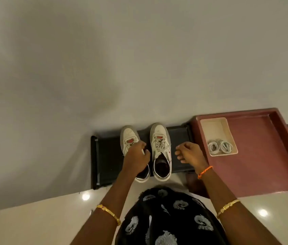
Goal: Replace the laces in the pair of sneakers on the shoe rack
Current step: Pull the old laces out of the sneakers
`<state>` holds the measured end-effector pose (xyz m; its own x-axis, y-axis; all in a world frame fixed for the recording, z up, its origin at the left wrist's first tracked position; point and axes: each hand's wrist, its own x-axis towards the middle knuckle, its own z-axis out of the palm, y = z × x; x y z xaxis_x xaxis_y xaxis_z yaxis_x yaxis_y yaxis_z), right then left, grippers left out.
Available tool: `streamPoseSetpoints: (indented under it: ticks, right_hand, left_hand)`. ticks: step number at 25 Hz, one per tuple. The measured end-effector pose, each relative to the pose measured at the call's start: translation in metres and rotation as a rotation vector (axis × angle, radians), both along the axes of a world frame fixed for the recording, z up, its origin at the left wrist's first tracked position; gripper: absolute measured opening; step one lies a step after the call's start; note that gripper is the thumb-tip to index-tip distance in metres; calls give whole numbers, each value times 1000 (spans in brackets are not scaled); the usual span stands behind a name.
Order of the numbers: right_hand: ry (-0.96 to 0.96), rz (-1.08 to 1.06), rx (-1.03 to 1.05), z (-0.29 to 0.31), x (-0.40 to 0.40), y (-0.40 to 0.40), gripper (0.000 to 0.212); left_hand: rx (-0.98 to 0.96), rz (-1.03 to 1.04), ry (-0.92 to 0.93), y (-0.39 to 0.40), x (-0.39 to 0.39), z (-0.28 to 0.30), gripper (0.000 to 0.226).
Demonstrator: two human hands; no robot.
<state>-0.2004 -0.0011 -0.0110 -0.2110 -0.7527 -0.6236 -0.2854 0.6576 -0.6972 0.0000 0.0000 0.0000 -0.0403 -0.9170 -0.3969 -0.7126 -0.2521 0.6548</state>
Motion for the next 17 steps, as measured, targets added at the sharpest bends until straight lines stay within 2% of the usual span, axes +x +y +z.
streamPoseSetpoints:
  ticks: [2, 4, 7, 10, 13, 17]
  right_hand:
    - [46, 112, -15, -43, -5, -11, 17]
    - [54, 263, -66, -96, -8, -17, 33]
    - [43, 338, -222, -153, -7, -20, 37]
    - [47, 365, -369, -173, -5, -18, 25]
    - [46, 337, -461, -182, -4, -15, 13]
    - [41, 277, -462, -188, 5, -10, 8]
  left_hand:
    - [72, -86, 48, -2, -15, -43, 31]
    - [118, -121, 69, 3, -34, -92, 39]
    - [60, -30, 50, 11, -57, -152, 52]
    - [-122, 182, 25, 23, -75, -172, 43]
    - [-194, 396, 166, 23, -83, -191, 34]
    - [-267, 410, 251, 22, -80, -202, 39]
